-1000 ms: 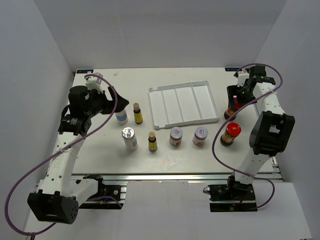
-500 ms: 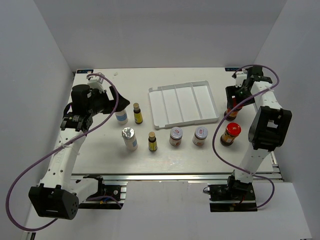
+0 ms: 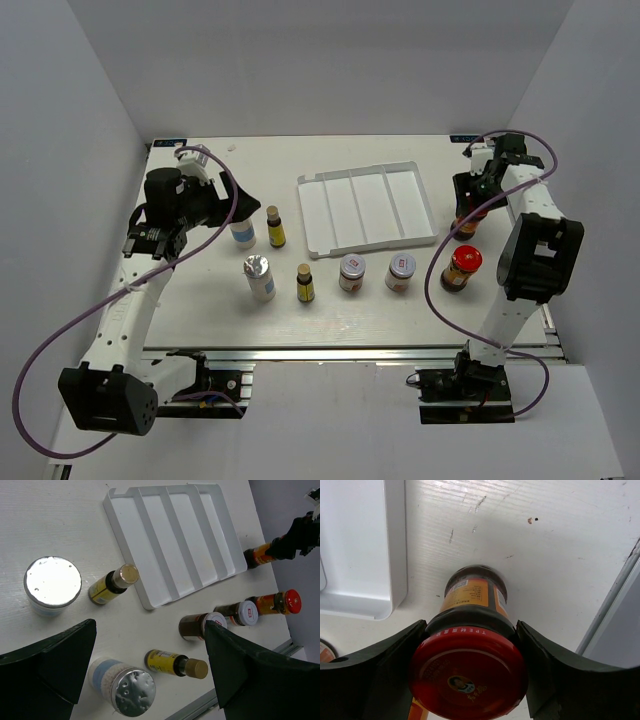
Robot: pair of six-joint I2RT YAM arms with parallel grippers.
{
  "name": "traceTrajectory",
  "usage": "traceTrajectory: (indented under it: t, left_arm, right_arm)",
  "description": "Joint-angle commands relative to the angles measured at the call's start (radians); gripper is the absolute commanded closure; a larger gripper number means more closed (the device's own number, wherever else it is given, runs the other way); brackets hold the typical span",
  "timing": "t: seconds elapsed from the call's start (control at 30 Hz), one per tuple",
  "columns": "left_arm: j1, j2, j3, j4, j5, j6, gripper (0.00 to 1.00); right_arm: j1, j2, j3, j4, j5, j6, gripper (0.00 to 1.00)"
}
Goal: Organize the condiment bottles
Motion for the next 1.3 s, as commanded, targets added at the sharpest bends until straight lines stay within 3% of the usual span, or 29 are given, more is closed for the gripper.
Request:
traceTrajectory:
  t: [0.0, 0.23, 0.57, 0.77, 1.27]
  left_arm:
    - [0.002, 0.001, 0.033, 0.025, 0.027, -0.008, 0.02]
    - [0.000, 0.022, 0.044, 0.045, 0.054, -0.009, 0.02]
    - [0.000, 0.018, 0.042, 0.045, 0.062, -0.005, 0.02]
    - [0.000, 0.009, 0.038, 0.039, 0.062, -0.003, 0.02]
    - [0.000, -0.013, 0.047, 0.000, 0.050, -0.002, 0.02]
  right_arm:
    - [-0.004, -0.088, 0.010, 0.020, -0.032, -0.020, 1.00]
    - [0.005, -0.096, 0.132, -0.049, -0.105, 0.006, 1.00]
    - [0.116, -0.068, 0.261, -0.090, -0.118, 0.029, 1.00]
    - [0.203, 0.012, 0.419, -0.145, -0.122, 0.023, 1.00]
    - [0.292, 0.199, 0.471, -0.050, -0.084, 0.008, 1.00]
